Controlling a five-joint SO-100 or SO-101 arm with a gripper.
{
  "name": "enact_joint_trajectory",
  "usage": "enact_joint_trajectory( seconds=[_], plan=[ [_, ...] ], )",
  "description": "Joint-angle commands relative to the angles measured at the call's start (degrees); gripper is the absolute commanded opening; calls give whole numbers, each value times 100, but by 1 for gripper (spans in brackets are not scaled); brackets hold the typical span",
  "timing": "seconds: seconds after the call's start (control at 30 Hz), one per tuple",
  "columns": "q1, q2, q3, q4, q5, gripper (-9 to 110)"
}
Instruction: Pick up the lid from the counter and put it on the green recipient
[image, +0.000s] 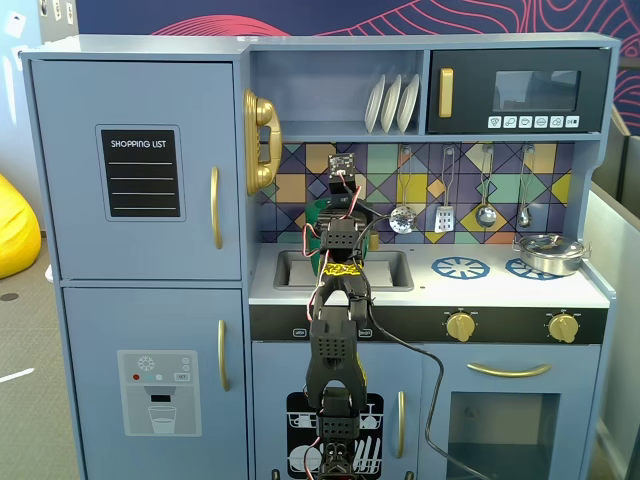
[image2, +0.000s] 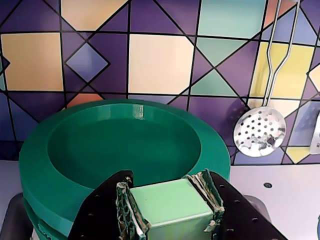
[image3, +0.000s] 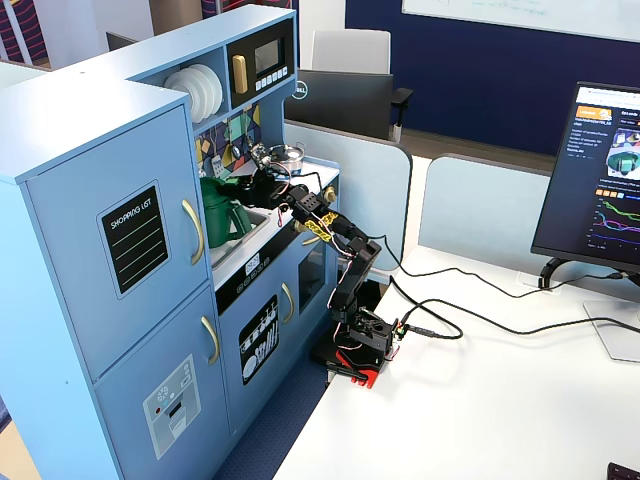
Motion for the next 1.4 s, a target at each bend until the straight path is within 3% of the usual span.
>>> enact_joint_trajectory(
  seconds=[0.0, 0.1, 0.2, 0.43, 0.57, 0.93, 1.13, 1.37],
  plan=[
    [-70, 413, 97, -18, -9, 5],
    [-35, 448, 53, 0, 185, 24],
    [-79, 448, -220, 18, 281, 31],
    [-264, 703, -1028, 378, 9, 32],
    [-378, 1582, -747, 1345, -114, 30],
    [-35, 5142, 3955, 3199, 290, 25],
    [-237, 6240, 6776, 2962, 369, 3],
    [-439, 6636, 8631, 2848, 976, 1]
  ],
)
